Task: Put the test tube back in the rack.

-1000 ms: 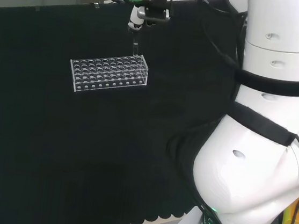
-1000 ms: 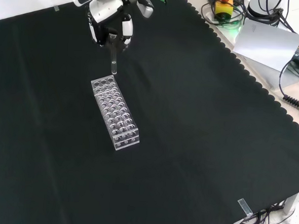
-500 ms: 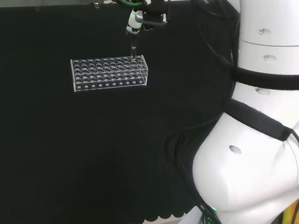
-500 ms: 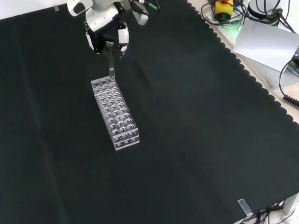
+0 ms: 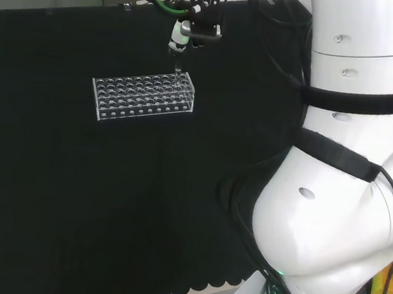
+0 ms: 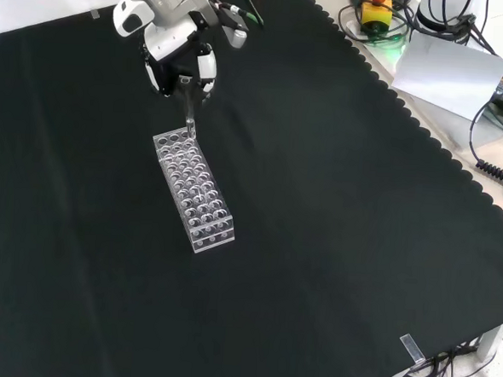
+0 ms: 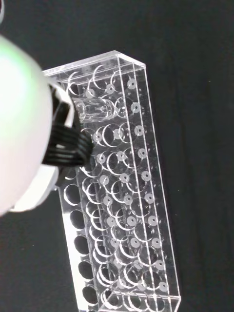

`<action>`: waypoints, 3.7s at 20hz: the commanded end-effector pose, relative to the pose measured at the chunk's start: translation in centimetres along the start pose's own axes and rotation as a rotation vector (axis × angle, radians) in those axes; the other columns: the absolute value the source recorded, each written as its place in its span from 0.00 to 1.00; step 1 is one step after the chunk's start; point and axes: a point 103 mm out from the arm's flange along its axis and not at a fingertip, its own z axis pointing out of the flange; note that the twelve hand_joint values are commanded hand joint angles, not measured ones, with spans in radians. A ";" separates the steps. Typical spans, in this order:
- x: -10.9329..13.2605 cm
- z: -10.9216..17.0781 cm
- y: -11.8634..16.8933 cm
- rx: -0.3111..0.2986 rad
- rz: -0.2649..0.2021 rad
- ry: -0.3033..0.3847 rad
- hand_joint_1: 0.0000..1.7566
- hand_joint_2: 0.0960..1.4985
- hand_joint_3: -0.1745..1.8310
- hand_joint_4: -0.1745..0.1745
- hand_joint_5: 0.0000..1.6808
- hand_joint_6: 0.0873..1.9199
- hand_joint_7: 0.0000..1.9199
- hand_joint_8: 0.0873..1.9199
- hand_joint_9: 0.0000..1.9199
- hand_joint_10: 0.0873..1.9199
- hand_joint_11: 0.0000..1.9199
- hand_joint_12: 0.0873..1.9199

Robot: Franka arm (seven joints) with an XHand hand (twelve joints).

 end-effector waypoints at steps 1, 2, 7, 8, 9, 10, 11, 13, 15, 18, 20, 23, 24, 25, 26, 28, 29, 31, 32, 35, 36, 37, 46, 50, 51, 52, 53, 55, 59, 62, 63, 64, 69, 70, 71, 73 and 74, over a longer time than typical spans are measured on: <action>-0.1 0.5 0.1 0.012 -0.002 0.008 0.76 0.30 0.51 0.00 0.80 0.28 0.73 0.28 0.82 0.33 0.59 0.51; -0.1 0.5 0.1 0.013 -0.001 0.009 0.76 0.30 0.51 0.00 0.80 0.28 0.73 0.28 0.82 0.33 0.59 0.51; 0.0 0.7 0.2 0.016 0.001 0.009 0.76 0.30 0.51 0.00 0.80 0.28 0.73 0.28 0.82 0.33 0.59 0.51; 0.0 0.7 0.2 0.017 0.002 0.008 0.76 0.30 0.51 0.00 0.80 0.28 0.73 0.28 0.82 0.33 0.59 0.51; 0.0 0.7 0.3 0.019 0.003 0.010 0.76 0.30 0.51 0.00 0.80 0.28 0.73 0.28 0.82 0.33 0.59 0.51; 0.0 0.8 0.3 0.021 0.005 0.010 0.76 0.30 0.51 0.00 0.80 0.28 0.72 0.28 0.82 0.33 0.59 0.51; 0.0 0.8 0.3 0.022 0.005 0.011 0.76 0.30 0.51 0.00 0.80 0.28 0.72 0.28 0.82 0.33 0.59 0.51; 0.0 0.8 0.3 0.024 0.007 0.013 0.76 0.30 0.51 0.00 0.80 0.28 0.72 0.28 0.82 0.33 0.59 0.51; 0.0 0.9 0.4 0.027 0.008 0.014 0.76 0.30 0.51 0.00 0.80 0.28 0.72 0.28 0.82 0.33 0.59 0.51; 0.0 0.9 0.4 0.026 0.010 0.015 0.76 0.30 0.51 0.00 0.80 0.28 0.72 0.28 0.82 0.33 0.59 0.51; 0.0 1.0 0.5 0.027 0.011 0.015 0.76 0.30 0.51 0.00 0.80 0.28 0.72 0.28 0.82 0.33 0.59 0.51; -0.1 1.1 0.6 0.029 0.013 0.018 0.76 0.30 0.51 0.00 0.80 0.28 0.72 0.28 0.82 0.33 0.59 0.51; -0.1 1.1 0.6 0.030 0.014 0.019 0.76 0.30 0.51 0.00 0.80 0.28 0.72 0.28 0.82 0.33 0.59 0.51; -0.1 1.1 0.6 0.029 0.015 0.020 0.76 0.30 0.51 0.00 0.80 0.28 0.72 0.28 0.82 0.33 0.59 0.51; -0.1 1.1 0.7 0.029 0.016 0.022 0.76 0.30 0.51 0.00 0.80 0.28 0.72 0.28 0.82 0.33 0.59 0.51; -0.2 1.1 0.8 0.029 0.019 0.026 0.76 0.30 0.51 0.00 0.80 0.28 0.72 0.28 0.82 0.33 0.59 0.51; -0.2 1.1 1.0 0.033 0.019 0.030 0.76 0.30 0.51 0.00 0.80 0.28 0.72 0.28 0.82 0.33 0.59 0.51; -0.3 0.9 1.3 0.024 0.020 0.031 0.76 0.30 0.51 0.00 0.80 0.28 0.72 0.28 0.82 0.33 0.59 0.51; -0.4 0.8 1.5 0.025 0.018 0.034 0.76 0.30 0.51 0.00 0.80 0.28 0.72 0.28 0.82 0.33 0.59 0.51; -0.7 0.4 2.0 0.005 0.014 0.031 0.76 0.30 0.51 0.00 0.80 0.28 0.72 0.28 0.82 0.33 0.59 0.51; -0.7 0.3 1.9 0.001 0.015 0.029 0.76 0.30 0.51 0.00 0.80 0.28 0.72 0.28 0.82 0.33 0.59 0.51; -0.7 0.3 1.9 0.000 0.013 0.029 0.76 0.30 0.51 0.00 0.80 0.28 0.72 0.28 0.82 0.33 0.59 0.51; -0.9 -0.3 1.5 -0.003 -0.002 0.027 0.76 0.30 0.51 0.00 0.80 0.28 0.72 0.28 0.82 0.33 0.59 0.51; -1.0 -0.1 1.5 0.003 -0.002 0.025 0.76 0.30 0.51 0.00 0.80 0.28 0.72 0.28 0.82 0.33 0.59 0.51; -0.9 0.1 1.5 0.008 -0.007 0.020 0.76 0.30 0.51 0.00 0.80 0.28 0.72 0.28 0.82 0.33 0.59 0.51; -0.9 0.2 1.5 0.011 -0.009 0.020 0.76 0.30 0.51 0.00 0.80 0.28 0.72 0.28 0.82 0.33 0.59 0.51; -0.8 0.3 1.5 0.012 -0.009 0.021 0.76 0.30 0.51 0.00 0.80 0.28 0.72 0.28 0.82 0.33 0.59 0.51; -0.8 0.4 1.6 0.018 -0.012 0.018 0.76 0.30 0.51 0.00 0.80 0.28 0.72 0.28 0.82 0.33 0.59 0.51; -0.8 0.8 1.6 0.028 -0.014 0.018 0.76 0.30 0.51 0.00 0.80 0.28 0.72 0.28 0.82 0.33 0.59 0.51; -0.9 1.3 1.7 0.032 -0.010 0.025 0.76 0.30 0.51 0.00 0.80 0.28 0.72 0.28 0.82 0.33 0.59 0.51; -0.9 1.3 1.7 0.036 -0.006 0.025 0.76 0.30 0.51 0.00 0.80 0.28 0.72 0.28 0.82 0.33 0.59 0.51; -0.8 1.4 1.7 0.038 -0.005 0.027 0.76 0.30 0.51 0.00 0.80 0.28 0.72 0.28 0.82 0.33 0.59 0.51; -0.8 1.7 1.7 0.039 -0.002 0.030 0.76 0.30 0.51 0.00 0.80 0.28 0.72 0.28 0.82 0.33 0.59 0.51; -0.8 1.8 1.7 0.039 -0.002 0.030 0.76 0.30 0.51 0.00 0.80 0.28 0.72 0.28 0.82 0.33 0.59 0.51; -0.9 1.9 1.7 0.040 0.000 0.029 0.76 0.30 0.51 0.00 0.80 0.28 0.72 0.28 0.82 0.33 0.59 0.51; -0.8 2.0 1.7 0.045 0.003 0.029 0.76 0.30 0.51 0.00 0.80 0.28 0.72 0.28 0.82 0.33 0.59 0.51; -0.8 2.1 1.8 0.047 0.004 0.029 0.76 0.30 0.51 0.00 0.80 0.28 0.72 0.28 0.82 0.33 0.59 0.51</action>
